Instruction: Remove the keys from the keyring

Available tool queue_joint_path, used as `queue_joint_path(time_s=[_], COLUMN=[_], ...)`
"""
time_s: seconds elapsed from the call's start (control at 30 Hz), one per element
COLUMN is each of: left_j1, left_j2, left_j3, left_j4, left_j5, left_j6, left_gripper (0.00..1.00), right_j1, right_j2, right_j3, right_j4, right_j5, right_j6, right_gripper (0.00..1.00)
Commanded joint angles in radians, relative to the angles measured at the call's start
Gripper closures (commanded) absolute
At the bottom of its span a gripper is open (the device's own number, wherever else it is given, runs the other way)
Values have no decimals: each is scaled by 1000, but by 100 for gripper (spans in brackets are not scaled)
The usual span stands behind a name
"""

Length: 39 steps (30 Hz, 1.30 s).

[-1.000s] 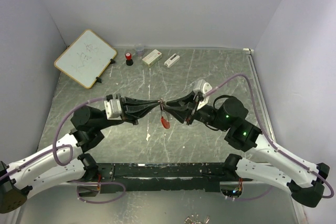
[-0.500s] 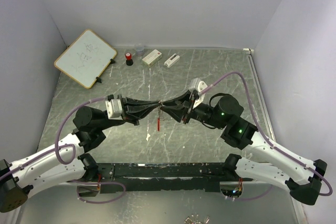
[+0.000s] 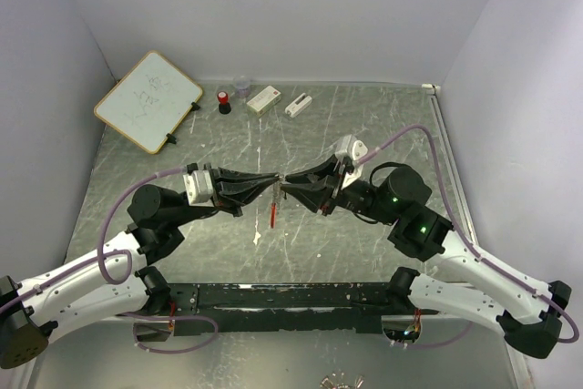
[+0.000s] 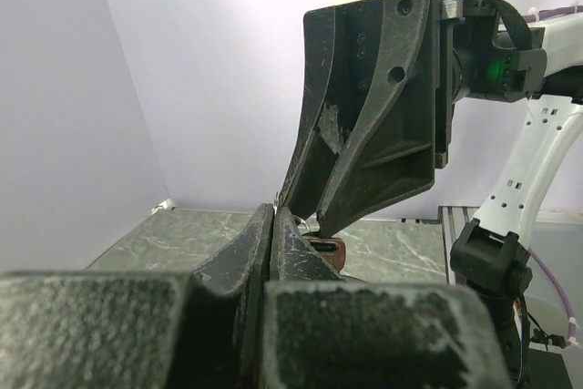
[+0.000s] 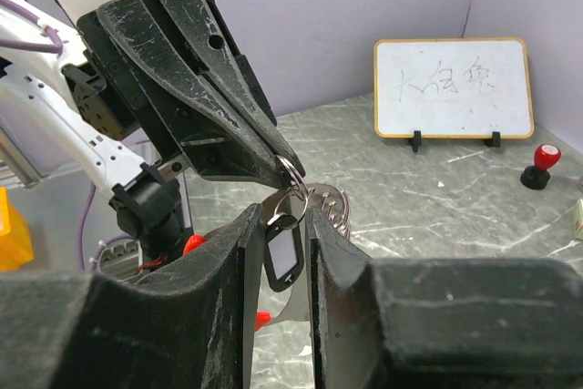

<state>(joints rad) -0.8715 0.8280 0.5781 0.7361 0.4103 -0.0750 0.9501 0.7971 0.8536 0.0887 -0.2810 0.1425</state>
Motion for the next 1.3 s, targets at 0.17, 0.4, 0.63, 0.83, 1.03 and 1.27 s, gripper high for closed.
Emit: queue_joint_path(time_s=[0.17, 0.4, 0.63, 0.83, 1.03, 1.27], left_j1=[9, 8, 9, 9, 9, 9], left_j2=[-5, -11, 0, 6, 19, 19], left_j3=[-4, -4, -16, -19, -27, -33], left_j4=[82, 94, 125, 142, 170, 157], left_j5=[-9, 5, -1, 1, 10, 4], left_j6=[-21, -34, -41, -46, -64, -68], left_gripper=[93, 93, 93, 93, 93, 93], right_j1=[-2, -2, -1, 0, 1, 3], right_j2=[23, 27, 32, 49, 60, 68], right_j3=[3, -9, -13, -17, -22, -11], right_j4=[28, 47, 56, 52, 63, 73], right_j5=[-26, -21, -34, -32, -29, -14], right_j6=[21, 19, 27, 35, 36, 30], right_gripper=[75, 72, 65, 72, 72, 83])
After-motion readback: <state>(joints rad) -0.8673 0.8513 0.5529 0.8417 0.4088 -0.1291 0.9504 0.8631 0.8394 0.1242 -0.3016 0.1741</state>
